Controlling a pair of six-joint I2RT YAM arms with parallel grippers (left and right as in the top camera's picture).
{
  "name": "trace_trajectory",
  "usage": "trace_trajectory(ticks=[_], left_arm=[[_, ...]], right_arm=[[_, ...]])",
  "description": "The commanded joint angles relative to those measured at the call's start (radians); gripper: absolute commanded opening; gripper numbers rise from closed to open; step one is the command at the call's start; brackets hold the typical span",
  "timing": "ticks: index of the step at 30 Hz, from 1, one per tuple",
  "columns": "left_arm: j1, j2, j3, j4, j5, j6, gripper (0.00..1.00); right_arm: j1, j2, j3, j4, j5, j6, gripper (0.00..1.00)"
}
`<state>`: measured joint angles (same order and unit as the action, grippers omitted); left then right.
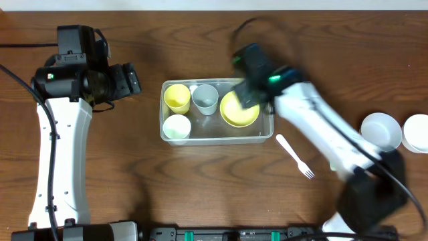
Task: Pack container
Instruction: 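Carry the yellow bowl into the container's right side and release, then move the right gripper to the grey bowl and grasp its rim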
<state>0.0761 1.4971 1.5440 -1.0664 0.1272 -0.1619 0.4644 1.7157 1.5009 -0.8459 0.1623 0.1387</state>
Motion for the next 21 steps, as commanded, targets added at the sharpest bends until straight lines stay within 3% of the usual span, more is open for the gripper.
trace_trajectory(ticks=[1,5,11,21], left_arm=[[0.002,0.007,-0.009,-0.002,-0.008,-0.016,0.91],[0.002,0.007,-0.009,-0.002,-0.008,-0.016,0.91],[0.002,0.007,-0.009,-0.002,-0.008,-0.016,0.92],[0.002,0.007,-0.009,-0.002,-0.008,-0.016,0.91]], right_arm=[[-0.158,-0.186,0.052,-0.043,0.062,0.208,0.81],[-0.406,-0.272,0.052,-0.182,0.035,0.281,0.83],[-0.695,-0.23,-0.003,-0.291,-0.071,0.28,0.83],[-0.787,-0.03,-0.198,-0.183,-0.084,0.28,0.83]])
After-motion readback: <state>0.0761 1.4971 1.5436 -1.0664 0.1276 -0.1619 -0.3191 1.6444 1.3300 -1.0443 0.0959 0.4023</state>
